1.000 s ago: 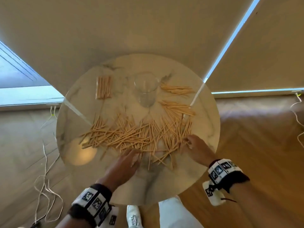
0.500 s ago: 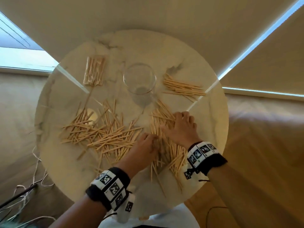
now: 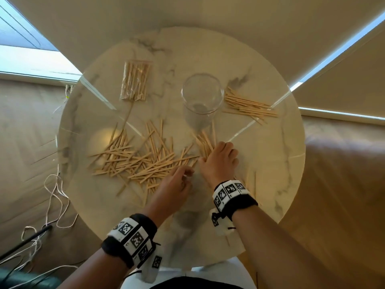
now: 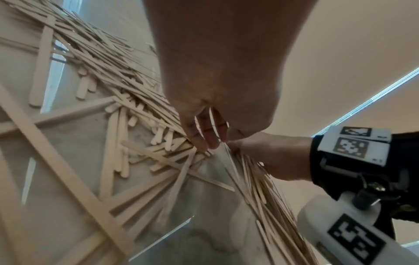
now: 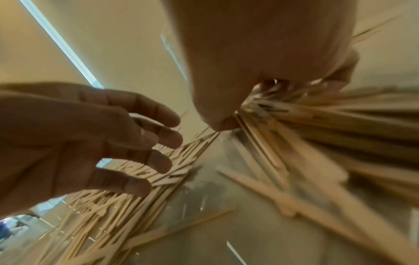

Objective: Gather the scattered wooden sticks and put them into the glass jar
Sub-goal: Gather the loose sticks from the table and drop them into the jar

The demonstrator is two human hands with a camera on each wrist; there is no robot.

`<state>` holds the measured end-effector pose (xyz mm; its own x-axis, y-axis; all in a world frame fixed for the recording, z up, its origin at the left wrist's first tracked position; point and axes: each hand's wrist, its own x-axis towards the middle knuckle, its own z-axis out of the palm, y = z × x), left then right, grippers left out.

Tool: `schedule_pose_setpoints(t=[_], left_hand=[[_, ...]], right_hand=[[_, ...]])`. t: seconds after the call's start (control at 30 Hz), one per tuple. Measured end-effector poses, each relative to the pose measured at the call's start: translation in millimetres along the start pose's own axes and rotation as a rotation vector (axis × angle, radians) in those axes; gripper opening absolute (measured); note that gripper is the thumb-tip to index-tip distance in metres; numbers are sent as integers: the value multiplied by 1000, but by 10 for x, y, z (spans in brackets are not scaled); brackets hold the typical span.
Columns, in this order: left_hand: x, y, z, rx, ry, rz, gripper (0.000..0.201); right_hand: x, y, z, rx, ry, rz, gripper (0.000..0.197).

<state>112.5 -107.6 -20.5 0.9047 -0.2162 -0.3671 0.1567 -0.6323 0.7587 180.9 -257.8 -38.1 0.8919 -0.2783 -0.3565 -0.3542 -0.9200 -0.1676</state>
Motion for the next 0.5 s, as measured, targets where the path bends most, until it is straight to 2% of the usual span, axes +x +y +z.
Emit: schedule_pose_setpoints(t=[0.1, 0.23, 0.5], left_hand=[[-60, -105, -138, 17, -8, 53, 26], [-118, -251, -334, 16, -20, 98, 27], [-77, -450, -641, -19, -22, 196, 26]], right_hand=[[-53, -135, 119, 19, 70, -34, 48], [-76, -222, 225, 0, 130, -133, 41], [-60, -109, 174, 39, 213, -458, 27]])
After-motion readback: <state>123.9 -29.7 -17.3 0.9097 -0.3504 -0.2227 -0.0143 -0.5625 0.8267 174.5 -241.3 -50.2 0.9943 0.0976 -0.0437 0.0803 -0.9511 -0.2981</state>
